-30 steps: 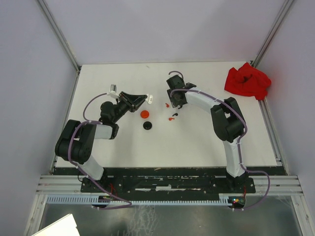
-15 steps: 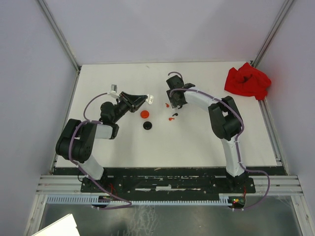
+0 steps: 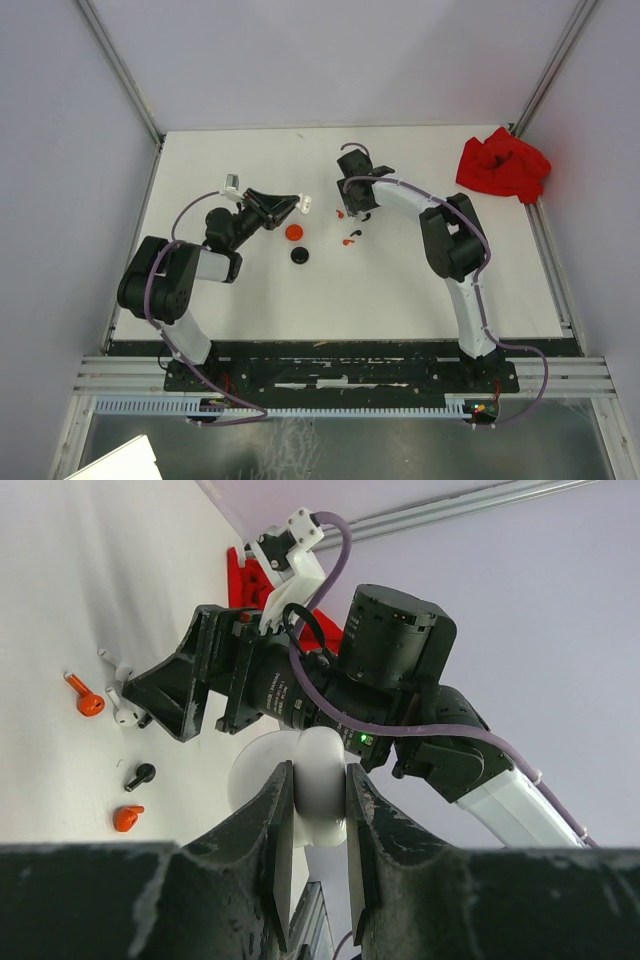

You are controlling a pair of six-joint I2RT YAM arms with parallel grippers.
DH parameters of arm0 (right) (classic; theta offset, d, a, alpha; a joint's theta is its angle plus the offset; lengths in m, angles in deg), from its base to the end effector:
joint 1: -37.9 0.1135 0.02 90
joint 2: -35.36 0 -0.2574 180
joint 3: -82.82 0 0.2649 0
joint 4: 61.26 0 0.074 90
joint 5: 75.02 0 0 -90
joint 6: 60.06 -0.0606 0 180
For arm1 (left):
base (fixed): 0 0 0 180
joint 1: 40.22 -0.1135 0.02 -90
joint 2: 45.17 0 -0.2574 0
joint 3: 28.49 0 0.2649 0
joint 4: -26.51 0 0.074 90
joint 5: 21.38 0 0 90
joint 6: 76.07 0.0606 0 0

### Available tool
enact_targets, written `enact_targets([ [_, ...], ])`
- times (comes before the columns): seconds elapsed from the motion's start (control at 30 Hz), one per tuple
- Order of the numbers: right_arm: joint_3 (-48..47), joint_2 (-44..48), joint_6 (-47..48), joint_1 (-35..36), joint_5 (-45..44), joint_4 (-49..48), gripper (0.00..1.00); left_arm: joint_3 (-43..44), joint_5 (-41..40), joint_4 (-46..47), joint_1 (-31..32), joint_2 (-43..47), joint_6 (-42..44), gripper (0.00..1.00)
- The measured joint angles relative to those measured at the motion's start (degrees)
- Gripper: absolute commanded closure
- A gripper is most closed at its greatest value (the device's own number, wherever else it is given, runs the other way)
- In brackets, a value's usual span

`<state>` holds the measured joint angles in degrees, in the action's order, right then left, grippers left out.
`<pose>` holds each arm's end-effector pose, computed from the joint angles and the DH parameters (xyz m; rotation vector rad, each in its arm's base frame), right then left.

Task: Insert the wireless bluetooth earbuds into the charging case
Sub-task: Pick up the earbud from the center of the board.

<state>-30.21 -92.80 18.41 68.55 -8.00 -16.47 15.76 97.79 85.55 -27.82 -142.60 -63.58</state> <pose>0.4420 0.2344 0.1344 -0.2810 2.4920 -0.2328 0.3241 -0.1015 0.1696 -0.4866 1.6454 -1.5942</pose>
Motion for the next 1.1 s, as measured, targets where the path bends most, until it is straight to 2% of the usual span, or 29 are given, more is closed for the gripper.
enact_targets([
  [0.47, -5.05, -3.23, 0.15, -2.25, 0.92, 0.04, 0.14, 0.17, 1.16, 3.50, -1.09, -4.04, -1.11, 0.97],
  [1.1, -11.63, -7.56, 0.02, -2.67, 3.21, -0.70, 0.15, 0.39, 1.40, 4.74, -1.46, -4.22, -1.11, 0.97],
])
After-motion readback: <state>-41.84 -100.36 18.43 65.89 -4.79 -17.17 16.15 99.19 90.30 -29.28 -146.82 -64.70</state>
